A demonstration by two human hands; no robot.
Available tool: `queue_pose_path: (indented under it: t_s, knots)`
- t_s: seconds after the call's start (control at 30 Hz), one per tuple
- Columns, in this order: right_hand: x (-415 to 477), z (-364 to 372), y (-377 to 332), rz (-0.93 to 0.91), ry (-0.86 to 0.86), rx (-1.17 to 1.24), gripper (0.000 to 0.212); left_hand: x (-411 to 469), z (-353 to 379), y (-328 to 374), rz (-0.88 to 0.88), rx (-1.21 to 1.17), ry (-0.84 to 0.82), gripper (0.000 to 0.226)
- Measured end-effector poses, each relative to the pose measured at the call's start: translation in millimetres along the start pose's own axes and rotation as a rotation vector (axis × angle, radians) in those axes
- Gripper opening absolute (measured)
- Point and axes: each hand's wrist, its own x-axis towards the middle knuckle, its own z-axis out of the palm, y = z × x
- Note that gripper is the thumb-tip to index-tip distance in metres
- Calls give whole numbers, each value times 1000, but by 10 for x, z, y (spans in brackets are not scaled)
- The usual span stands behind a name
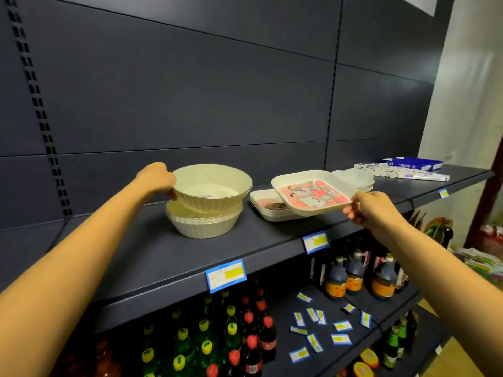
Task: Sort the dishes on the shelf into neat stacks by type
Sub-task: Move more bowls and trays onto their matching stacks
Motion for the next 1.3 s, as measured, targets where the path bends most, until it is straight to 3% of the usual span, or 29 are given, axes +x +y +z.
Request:
queue_pose_path:
  t_s: [0.23,0.33,0.5,0.6,0.7,0.77,0.83,0.9,0.97,1.07,1.3]
  knots:
    - [552,197,24,12,-106,-63,30,275,150,-32,-66,38,-24,20]
    - [745,313,108,57,-145,-80,28,268,201,-41,-71,157,-8,14]
    - [1017,458,219,90,-224,-85,23,172,297,33,-56,491,120,31]
    - [1116,542,244,73,-285,-139,21,140,373,159,14,560,182,37]
    - [1222,578,262,28,-356,-274,37,60,468,325,47,548,212,39]
    - [1279,558,245,-40,-399,-415,33,-16,531,432,55,547,229,40]
    - [1299,480,189,-201,-426,-733,25,-108,578,540,50,552,238,41]
    - [1285,385,118,-371,-419,-1059,32,-195,617,633,30,555,250,41]
    - [1242,323,37,-504,-391,-1200,39,-295,655,715,7,557,266,42]
    - [1160,353,-84,-671,-438,-1188,42,-495,698,789,-26,578,291,43]
    - [614,832,-271,-962,-734,-899,39,-1169,586,602,-193,686,300,44]
